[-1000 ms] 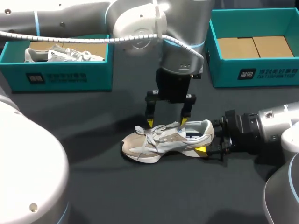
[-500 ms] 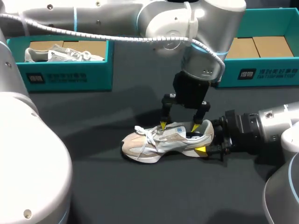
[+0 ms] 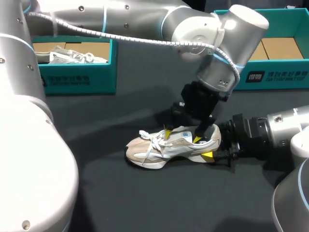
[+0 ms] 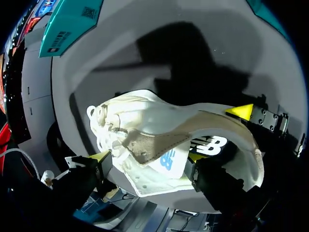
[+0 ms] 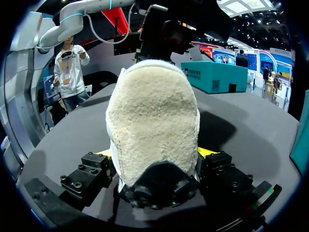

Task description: Take the shoe out of the shoebox, open the shoe tongue, remove and reinsert the insole, then place the shoe into the shoebox

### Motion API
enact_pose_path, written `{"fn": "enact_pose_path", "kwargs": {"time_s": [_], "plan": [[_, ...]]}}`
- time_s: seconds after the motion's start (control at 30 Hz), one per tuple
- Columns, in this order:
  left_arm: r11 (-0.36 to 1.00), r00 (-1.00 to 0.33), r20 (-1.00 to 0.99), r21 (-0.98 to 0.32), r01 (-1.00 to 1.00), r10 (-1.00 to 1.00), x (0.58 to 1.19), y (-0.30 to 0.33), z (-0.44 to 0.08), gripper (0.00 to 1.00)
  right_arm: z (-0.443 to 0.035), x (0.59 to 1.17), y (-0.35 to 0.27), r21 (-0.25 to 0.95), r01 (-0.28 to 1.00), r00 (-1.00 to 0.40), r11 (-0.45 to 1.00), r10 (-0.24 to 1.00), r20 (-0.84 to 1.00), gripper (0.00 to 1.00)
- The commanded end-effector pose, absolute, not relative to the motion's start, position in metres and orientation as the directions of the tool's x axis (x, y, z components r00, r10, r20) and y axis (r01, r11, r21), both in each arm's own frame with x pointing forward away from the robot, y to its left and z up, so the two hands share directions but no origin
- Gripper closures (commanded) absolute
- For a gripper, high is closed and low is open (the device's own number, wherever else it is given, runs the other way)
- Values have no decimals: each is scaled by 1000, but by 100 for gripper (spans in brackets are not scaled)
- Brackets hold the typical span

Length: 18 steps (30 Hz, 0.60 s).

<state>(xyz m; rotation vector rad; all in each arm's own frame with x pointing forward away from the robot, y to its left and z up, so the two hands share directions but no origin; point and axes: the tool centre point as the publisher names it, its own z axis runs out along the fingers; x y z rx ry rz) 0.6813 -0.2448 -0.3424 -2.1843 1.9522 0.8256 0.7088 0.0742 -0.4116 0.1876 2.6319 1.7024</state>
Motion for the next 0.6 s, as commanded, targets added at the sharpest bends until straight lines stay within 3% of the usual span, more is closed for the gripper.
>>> {"fn": "enact_pose_path", "kwargs": {"time_s": [0.03,0.2,0.3,0.47,0.6], "plan": [[-323,179,-531,191,-927,-828,676,-246,-339,13,-412,708,76,907,100,-993,409,103,63,100],[-320,172,-544,188,-929,-821,673,-242,-338,21,-412,708,76,907,100,-993,409,103,63,100],[-317,167,-550,190,-929,-818,672,-240,-339,31,-412,708,76,907,100,-993,409,103,63,100],[-253,112,-526,205,-945,-843,673,-238,-336,32,-412,708,76,907,100,-993,409,103,63,100],[-235,97,-523,205,-950,-847,675,-240,-334,50,-412,708,76,907,100,-993,409,103,63,100]]}}
